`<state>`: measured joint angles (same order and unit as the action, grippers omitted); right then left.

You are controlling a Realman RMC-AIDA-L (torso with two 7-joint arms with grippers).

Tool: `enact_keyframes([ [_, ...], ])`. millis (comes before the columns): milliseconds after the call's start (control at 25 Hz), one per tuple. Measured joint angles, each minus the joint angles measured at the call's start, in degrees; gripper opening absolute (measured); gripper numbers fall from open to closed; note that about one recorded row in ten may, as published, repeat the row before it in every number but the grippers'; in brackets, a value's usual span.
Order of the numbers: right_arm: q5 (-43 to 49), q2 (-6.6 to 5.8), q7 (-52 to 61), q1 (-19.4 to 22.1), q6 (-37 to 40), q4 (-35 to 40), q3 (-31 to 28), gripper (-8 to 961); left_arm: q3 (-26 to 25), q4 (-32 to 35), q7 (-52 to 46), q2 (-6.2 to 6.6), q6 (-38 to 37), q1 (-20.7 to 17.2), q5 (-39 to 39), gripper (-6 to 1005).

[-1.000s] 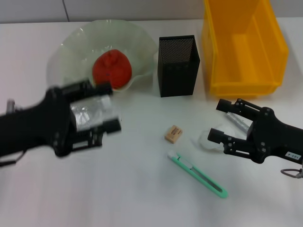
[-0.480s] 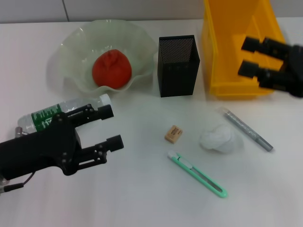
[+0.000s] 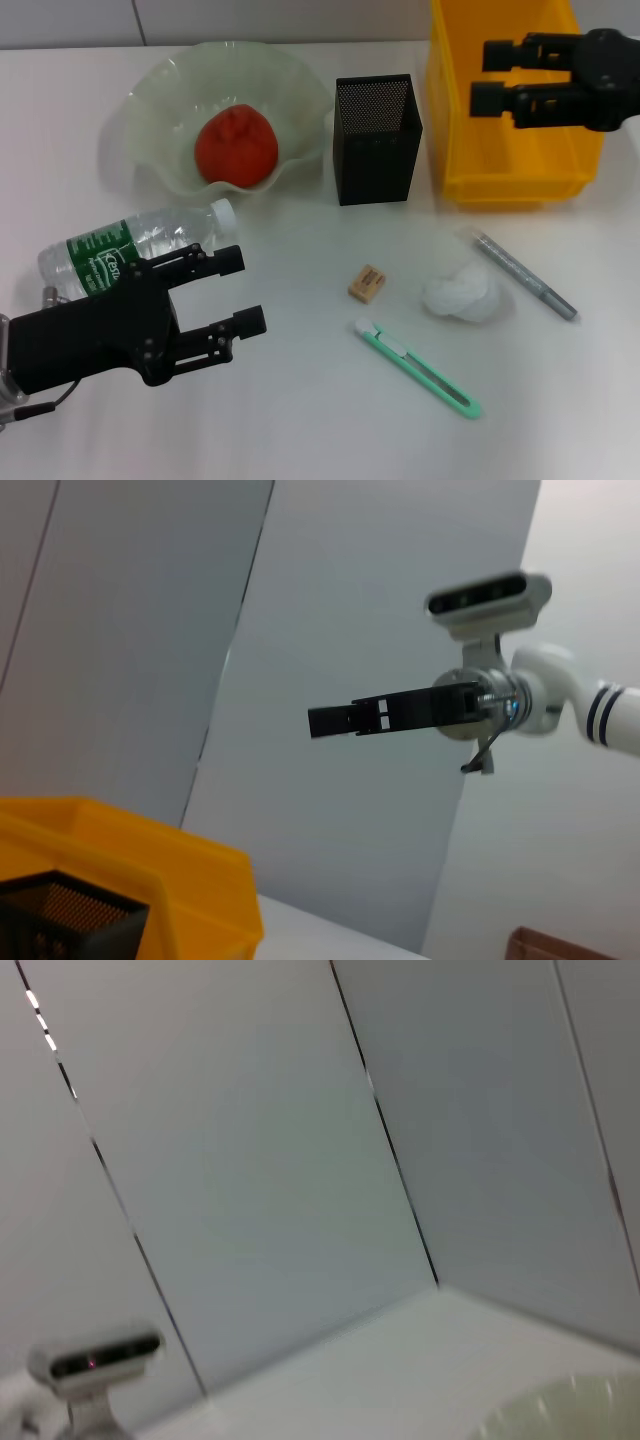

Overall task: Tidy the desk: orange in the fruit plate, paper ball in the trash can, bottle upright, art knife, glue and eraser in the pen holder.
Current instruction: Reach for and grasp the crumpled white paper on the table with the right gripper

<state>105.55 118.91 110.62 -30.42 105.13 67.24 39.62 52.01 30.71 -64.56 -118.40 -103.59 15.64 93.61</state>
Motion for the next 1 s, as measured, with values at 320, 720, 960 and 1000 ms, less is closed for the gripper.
enact_keyframes([
  [320, 18.68, -0.45, 11.07, -8.1, -0.04, 6.58, 9.33, 806, 0.11, -2.46, 1.5, 0.05, 2.46, 0.4, 0.13, 731],
  [720, 30.38, 0.18, 15.91, -11.69, -3.71, 5.26, 23.07, 808, 0.39, -2.51, 2.16, -0.01, 2.51, 0.44, 2.99, 732],
  [960, 35.02, 0.32, 16.77, -11.85, -6.71, 3.59, 26.66, 808, 2.29, -2.3, 2.23, 0.01, 2.42, 0.44, 3.07, 733],
  [1000, 36.09, 0.3, 17.12, -12.19, -7.08, 2.49, 27.07, 808, 3.41, -2.14, 2.41, -0.01, 2.67, 0.55, 3.07, 733],
])
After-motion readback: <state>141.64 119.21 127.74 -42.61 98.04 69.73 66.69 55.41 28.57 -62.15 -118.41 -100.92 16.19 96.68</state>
